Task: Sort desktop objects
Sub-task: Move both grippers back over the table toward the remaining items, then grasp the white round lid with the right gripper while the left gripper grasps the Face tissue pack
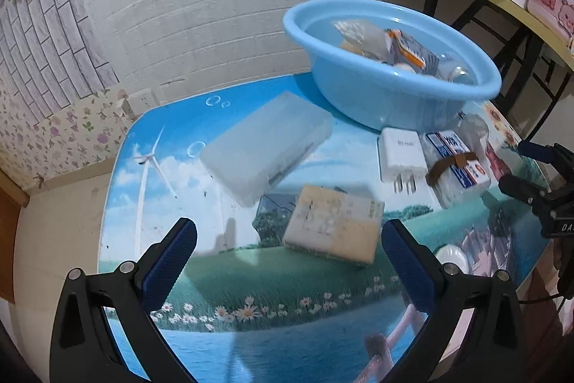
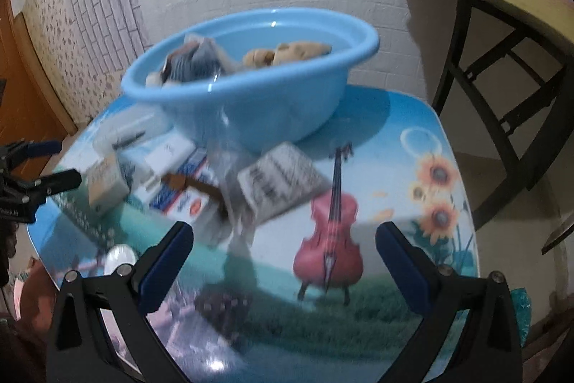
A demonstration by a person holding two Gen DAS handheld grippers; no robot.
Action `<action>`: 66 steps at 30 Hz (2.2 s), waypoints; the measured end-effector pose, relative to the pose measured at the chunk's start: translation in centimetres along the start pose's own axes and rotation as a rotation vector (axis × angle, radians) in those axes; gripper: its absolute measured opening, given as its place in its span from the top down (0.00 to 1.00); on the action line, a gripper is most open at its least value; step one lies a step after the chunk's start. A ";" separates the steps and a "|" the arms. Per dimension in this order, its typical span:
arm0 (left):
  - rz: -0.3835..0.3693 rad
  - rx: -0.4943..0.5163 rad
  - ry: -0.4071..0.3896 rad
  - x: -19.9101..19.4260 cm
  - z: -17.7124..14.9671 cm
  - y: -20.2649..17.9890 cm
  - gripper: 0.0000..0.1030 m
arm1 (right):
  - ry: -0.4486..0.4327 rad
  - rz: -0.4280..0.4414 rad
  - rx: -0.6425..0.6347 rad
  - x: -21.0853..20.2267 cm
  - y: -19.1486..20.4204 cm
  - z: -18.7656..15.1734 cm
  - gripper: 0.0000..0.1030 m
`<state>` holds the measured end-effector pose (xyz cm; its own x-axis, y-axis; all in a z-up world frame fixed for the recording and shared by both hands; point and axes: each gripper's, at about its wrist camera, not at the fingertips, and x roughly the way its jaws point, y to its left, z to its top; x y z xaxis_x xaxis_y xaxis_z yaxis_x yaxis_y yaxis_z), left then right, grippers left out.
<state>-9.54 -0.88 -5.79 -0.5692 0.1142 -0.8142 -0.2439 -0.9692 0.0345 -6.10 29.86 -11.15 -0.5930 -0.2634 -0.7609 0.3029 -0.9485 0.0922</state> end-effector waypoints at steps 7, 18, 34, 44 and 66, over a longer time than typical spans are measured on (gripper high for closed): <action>-0.035 -0.029 0.007 0.5 -2.0 0.9 0.00 | 0.025 0.000 0.032 -0.3 -0.7 -1.7 0.00; -0.064 -0.058 0.014 0.5 -3.8 1.8 0.00 | 0.013 0.016 0.072 -0.8 -0.3 -2.3 0.00; -0.152 -0.075 -0.019 0.1 -5.1 2.6 0.00 | 0.096 0.160 0.026 -0.4 5.7 -2.8 0.12; -0.176 -0.090 -0.018 -0.1 -7.1 3.9 0.00 | 0.090 0.152 -0.082 0.0 9.6 -3.4 0.26; -0.192 -0.034 -0.038 0.2 -5.3 1.4 0.00 | 0.052 0.068 -0.168 0.0 9.1 -3.5 0.64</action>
<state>-5.84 -3.32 -8.93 -0.5440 0.3052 -0.7816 -0.3247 -0.9355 -0.1392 -0.75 21.85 -12.50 -0.5289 -0.3126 -0.7890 0.4640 -0.8849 0.0395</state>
